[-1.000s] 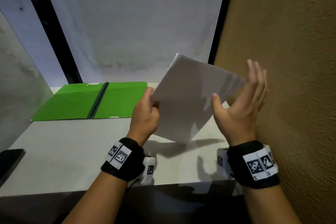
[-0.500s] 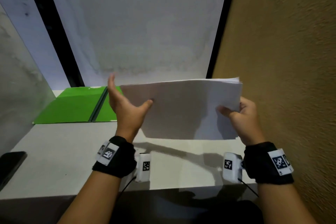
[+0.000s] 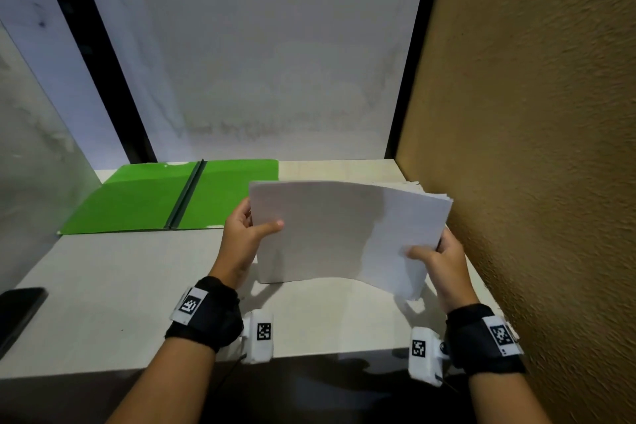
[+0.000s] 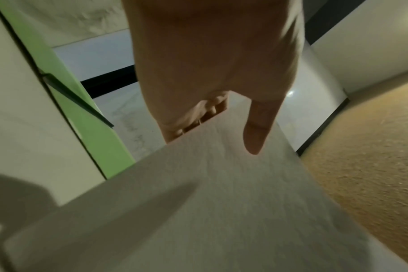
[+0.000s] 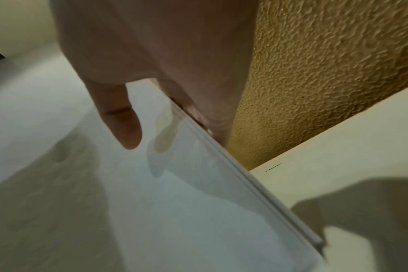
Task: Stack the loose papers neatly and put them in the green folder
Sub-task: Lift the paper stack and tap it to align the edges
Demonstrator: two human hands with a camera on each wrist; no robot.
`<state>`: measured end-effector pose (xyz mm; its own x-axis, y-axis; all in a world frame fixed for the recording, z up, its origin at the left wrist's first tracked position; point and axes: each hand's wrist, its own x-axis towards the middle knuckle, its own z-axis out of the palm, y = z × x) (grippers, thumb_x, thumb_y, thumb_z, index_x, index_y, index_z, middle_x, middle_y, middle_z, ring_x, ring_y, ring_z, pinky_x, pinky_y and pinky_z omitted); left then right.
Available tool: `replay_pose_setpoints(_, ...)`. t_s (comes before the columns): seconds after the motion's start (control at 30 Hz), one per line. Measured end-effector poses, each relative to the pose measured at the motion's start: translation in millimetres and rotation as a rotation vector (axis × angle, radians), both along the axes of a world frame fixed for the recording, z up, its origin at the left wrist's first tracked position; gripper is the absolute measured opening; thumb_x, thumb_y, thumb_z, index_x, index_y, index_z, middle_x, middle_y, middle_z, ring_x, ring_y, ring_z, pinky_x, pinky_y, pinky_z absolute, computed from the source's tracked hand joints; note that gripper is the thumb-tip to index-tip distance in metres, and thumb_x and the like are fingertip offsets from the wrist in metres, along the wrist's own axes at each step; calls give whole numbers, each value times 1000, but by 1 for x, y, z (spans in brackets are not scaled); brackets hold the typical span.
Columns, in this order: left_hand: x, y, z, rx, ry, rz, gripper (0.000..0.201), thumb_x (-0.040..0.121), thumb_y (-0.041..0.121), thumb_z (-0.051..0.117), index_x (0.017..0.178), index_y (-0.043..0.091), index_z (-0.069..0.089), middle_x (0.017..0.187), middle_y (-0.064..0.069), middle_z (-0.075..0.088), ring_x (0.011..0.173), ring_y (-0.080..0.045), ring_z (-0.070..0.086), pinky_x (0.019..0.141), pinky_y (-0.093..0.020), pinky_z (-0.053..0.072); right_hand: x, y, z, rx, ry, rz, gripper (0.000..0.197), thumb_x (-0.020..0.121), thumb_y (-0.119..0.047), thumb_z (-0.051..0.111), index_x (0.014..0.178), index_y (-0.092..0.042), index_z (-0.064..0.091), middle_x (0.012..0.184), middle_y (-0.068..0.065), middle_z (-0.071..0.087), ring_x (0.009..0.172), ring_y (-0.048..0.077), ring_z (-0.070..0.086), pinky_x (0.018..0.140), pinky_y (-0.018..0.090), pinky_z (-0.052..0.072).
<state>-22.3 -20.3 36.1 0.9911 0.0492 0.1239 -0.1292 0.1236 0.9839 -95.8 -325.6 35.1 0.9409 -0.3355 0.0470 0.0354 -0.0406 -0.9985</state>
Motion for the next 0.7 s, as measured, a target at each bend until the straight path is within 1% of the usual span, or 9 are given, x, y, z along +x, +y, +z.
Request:
replay_pose_setpoints(0.1,1,5,-3,-34,42,-37,49,57,8,77,105,16,67,89,6,78,83,-12,70,80,-30,55,1,-5,3,36,-32,-22,46,79,18,53,109,-15,65,97,4,68,88,16,60,73,32,46)
replay_pose_setpoints(0.2,0,0,-4,-60,85,-37,52,48,17,74,98,9,67,83,2,75,82,-19,64,76,-32,50,5,0,9,88,-25,-24,39,66,3,57,100,-15,64,90,3,64,85,16,56,71,32,44)
replay_pose_setpoints(0.23,-1,-3,-4,-60,87,-30,52,50,14,75,101,7,67,86,0,75,83,-19,64,76,-32,50,7,2,11,97,-15,-22,37,61,-3,58,96,-14,63,87,3,63,84,17,55,71,33,43)
replay_pose_setpoints(0.3,-3,-7,-3,-45,72,-11,51,63,12,75,113,6,67,97,-2,75,83,-14,67,77,-29,51,9,6,10,92,-23,-28,33,63,-9,61,96,-15,62,87,3,63,84,18,56,70,34,43)
replay_pose_setpoints(0.37,-3,-10,-3,-37,45,16,45,74,8,77,117,9,66,102,0,74,80,-3,70,71,-20,53,10,8,8,68,-65,-51,30,76,-8,66,104,-19,63,93,1,66,87,18,59,74,35,46)
replay_pose_setpoints(0.43,-3,-13,-5,-18,28,43,36,84,1,74,116,13,64,102,4,73,75,5,70,64,-13,53,11,10,6,46,-99,-76,34,87,-1,65,114,-21,62,101,-1,68,91,16,61,75,32,49)
replay_pose_setpoints(0.5,-4,-15,-9,7,25,62,36,86,0,72,117,14,64,104,4,74,79,1,70,68,-16,54,12,12,3,39,-104,-92,37,89,2,64,119,-19,60,104,-1,68,92,14,62,72,29,49)
replay_pose_setpoints(0.6,-5,-14,-14,26,39,57,40,86,-4,70,120,13,62,109,-1,73,91,-13,68,75,-26,53,12,13,-5,76,-60,-118,41,82,8,62,116,-16,59,98,3,66,89,20,59,69,32,45)
replay_pose_setpoints(0.7,-7,-14,-14,32,70,45,37,87,-4,68,119,14,61,107,1,72,88,-10,67,71,-20,52,11,12,-6,102,-41,-134,38,70,-1,61,103,-21,61,94,3,64,86,19,57,69,33,43)
